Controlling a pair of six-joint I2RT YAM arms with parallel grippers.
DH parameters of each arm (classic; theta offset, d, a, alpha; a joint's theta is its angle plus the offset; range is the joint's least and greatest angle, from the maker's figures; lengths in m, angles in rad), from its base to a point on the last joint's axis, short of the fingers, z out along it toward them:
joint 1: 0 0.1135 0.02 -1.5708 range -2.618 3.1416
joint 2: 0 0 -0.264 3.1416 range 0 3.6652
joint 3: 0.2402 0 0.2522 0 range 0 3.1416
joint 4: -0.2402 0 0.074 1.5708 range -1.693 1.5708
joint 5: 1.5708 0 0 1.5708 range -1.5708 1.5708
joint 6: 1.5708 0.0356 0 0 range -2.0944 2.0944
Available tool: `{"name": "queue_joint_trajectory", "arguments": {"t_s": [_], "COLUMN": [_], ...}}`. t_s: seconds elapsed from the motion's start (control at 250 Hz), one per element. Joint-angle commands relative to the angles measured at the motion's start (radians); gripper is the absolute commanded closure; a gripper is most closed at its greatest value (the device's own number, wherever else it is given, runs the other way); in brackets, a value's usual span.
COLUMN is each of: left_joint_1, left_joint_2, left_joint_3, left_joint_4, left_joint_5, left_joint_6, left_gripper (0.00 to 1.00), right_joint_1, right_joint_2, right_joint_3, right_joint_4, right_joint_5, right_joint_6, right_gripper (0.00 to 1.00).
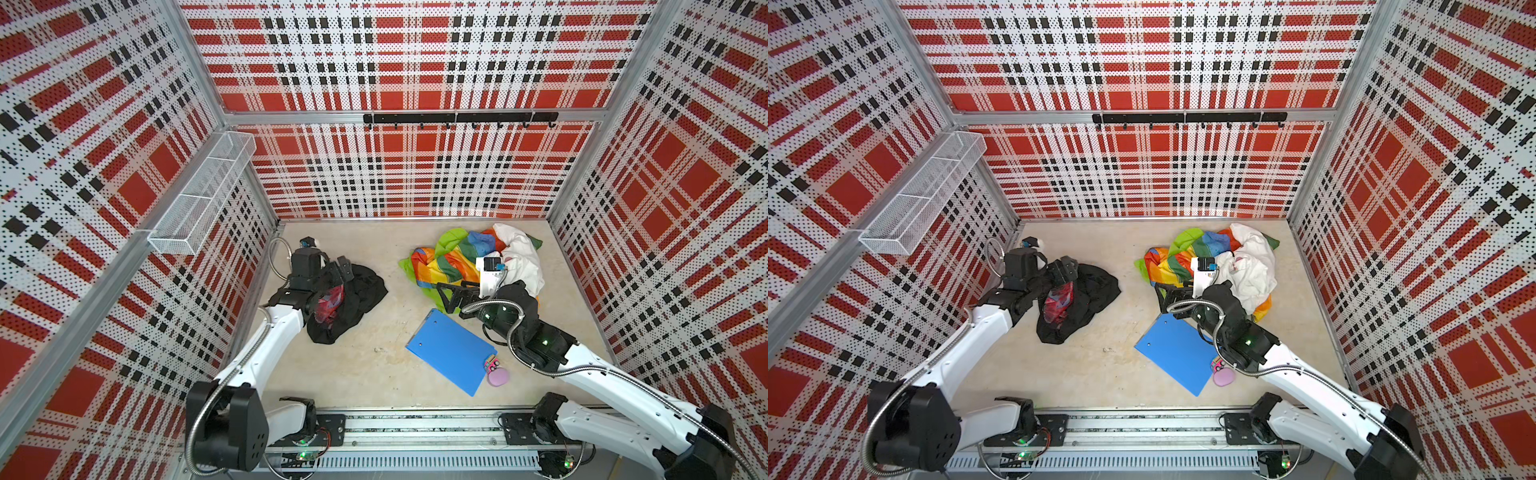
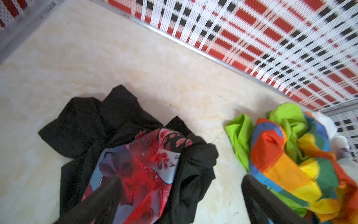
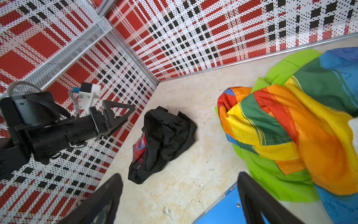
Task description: Pick out a specific cloth from the pile
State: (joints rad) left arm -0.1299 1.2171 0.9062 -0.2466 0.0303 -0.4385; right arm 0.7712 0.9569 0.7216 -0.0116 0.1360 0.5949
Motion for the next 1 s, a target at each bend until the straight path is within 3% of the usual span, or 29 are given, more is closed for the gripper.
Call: {"name": "queue_joint_trajectory", "arguments": {"t_s": [0.0,0.084,0.196,0.44,0.656,0.997], "left_joint_1": [-0.009,-0.023,-0.065,-0.086,-0.085,-0.087], "left_joint_2": [0.03,0.107,0.214,0.369,0.408,0.574], "left_joint_3": [0.062,0.112,0.182,0.208,0.094,0.067], "left_joint_4": [-0.022,-0.012,0.007,-0.016,-0.004,0.071], "left_joint_5": [0.013,0.032,0.011,-0.062,-0.122,-0.083], "left_joint_6": [0.016,0.017,0.039,0.063,0.055,-0.025], "left_gripper": [0.15,0.31,0.44,0.58,0.58,0.54], "right_joint_1": [0.0,-0.001,0.0,0.0,0.0,0.0], "right_joint_2": [0.0,0.009,0.013,0.013,0.02,0.012], "right_joint_3": [0.027,0.029,0.03,0.035,0.029,0.023], "right_joint_4": [0.041,0.044,0.045,0.036,0.042,0.038], "right_joint_5": [0.001,-0.008,-0.009,-0.002,-0.005,0.0], "right_joint_6": [-0.007,-0.004,-0.001,-0.009,-0.006,-0.006], "right_gripper": [0.01,0.01,0.01,0.01,0.01,0.01]}}
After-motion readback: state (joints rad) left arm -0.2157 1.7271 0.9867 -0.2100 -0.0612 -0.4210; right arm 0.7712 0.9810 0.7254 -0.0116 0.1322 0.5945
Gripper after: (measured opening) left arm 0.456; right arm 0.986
